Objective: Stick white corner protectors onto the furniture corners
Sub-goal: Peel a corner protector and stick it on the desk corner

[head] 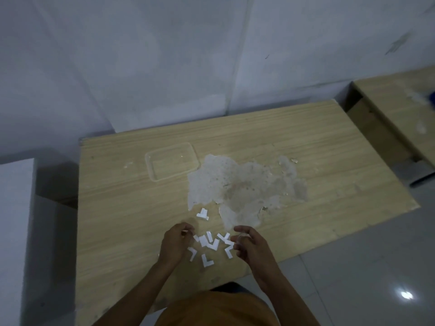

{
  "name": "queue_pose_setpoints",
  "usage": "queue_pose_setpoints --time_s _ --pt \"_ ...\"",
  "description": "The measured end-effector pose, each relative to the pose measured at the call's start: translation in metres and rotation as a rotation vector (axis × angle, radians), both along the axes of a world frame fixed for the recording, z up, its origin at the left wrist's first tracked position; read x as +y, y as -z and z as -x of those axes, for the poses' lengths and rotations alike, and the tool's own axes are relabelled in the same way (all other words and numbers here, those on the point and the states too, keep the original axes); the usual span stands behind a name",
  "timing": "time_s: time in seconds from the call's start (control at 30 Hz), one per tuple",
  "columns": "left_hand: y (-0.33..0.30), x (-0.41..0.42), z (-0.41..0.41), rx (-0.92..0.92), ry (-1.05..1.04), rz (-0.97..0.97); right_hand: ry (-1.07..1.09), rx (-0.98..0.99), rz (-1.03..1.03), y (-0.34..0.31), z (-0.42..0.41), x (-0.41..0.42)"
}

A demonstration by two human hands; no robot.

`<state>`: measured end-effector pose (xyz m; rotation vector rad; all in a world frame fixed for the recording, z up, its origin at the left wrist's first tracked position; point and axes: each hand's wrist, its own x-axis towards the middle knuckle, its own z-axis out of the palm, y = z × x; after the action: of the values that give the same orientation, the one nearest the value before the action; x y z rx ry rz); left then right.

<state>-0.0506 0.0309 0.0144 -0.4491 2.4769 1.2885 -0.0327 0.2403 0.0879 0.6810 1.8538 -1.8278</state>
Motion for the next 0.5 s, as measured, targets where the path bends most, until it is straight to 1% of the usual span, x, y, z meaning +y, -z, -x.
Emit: queue_pose_setpoints --time_s 0.03,0.17,0.2,0.27,0.33,0.4,0.5 --pt "-0.01 0.004 0.002 -0.008 -0.009 -0.076 -0.02 0.051 -0.052 -0.001 0.001 -0.002" --pt "-0.062 0.027 0.011 -0.136 0.013 -0.501 -0.193 0.334 -0.356 -0.012 0.01 -0.013" --pt "-0.072 0.033 0.013 -0.144 0.042 -0.561 -0.218 0.404 -0.399 -0.016 0.012 -0.015" --pt "-0.087 0.041 0.016 -0.128 0.081 -0.604 -0.241 0.536 -0.455 -0.022 0.016 -0.019" --pt "-0.094 0.045 0.02 -0.104 0.078 -0.611 -0.252 0.637 -0.531 -0.026 0.019 -0.019" --pt "-0.097 0.047 0.023 -0.1 0.093 -0.623 -0.23 0.686 -0.598 -0.027 0.019 -0.016" --pt "-0.098 0.053 0.024 -0.092 0.139 -0.609 -0.244 0.687 -0.65 -0.025 0.019 -0.006"
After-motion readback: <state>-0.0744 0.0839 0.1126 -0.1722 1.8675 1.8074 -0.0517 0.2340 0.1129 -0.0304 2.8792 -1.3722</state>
